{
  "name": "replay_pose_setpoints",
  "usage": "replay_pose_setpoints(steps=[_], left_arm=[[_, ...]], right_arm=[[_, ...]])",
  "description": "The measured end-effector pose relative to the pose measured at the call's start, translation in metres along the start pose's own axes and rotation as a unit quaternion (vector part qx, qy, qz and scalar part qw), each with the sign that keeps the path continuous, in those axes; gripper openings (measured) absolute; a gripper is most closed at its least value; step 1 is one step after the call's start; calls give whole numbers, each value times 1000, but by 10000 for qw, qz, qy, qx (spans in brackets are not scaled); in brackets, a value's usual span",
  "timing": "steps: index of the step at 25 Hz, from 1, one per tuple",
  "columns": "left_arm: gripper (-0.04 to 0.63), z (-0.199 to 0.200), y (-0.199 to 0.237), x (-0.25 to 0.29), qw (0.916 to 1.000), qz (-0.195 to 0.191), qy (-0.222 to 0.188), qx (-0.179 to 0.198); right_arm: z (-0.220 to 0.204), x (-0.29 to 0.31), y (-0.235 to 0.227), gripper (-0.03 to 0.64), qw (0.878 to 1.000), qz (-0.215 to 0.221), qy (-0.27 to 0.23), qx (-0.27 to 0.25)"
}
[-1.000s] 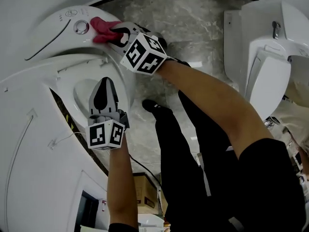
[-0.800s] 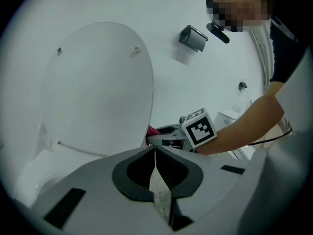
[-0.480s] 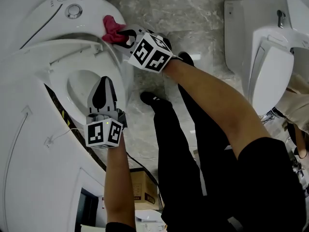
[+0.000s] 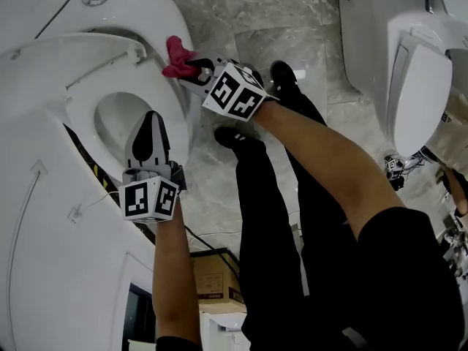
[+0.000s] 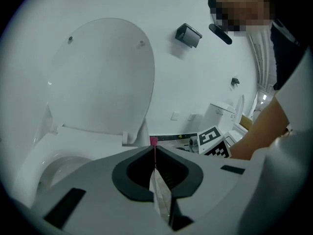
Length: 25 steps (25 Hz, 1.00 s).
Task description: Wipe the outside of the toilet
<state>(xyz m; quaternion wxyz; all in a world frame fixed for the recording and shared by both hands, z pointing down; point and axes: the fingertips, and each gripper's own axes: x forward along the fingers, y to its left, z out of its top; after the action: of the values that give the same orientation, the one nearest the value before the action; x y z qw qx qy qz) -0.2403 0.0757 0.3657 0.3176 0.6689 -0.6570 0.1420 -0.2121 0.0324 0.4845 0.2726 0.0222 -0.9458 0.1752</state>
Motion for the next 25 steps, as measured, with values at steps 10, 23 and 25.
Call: replay_pose_setpoints(steps=[10, 23, 25], left_arm=[[21, -37, 1, -30, 9997, -192, 80, 159], [21, -84, 6, -44, 9995, -70, 294, -71], [21, -84, 7, -43, 9995, -53, 297, -78]], right_arm=[[-59, -3, 66, 141, 9993, 53, 64, 375], [-125, -1, 175, 140, 9923, 751, 565, 801], [-133, 1, 195, 138, 9895, 993, 694, 788]])
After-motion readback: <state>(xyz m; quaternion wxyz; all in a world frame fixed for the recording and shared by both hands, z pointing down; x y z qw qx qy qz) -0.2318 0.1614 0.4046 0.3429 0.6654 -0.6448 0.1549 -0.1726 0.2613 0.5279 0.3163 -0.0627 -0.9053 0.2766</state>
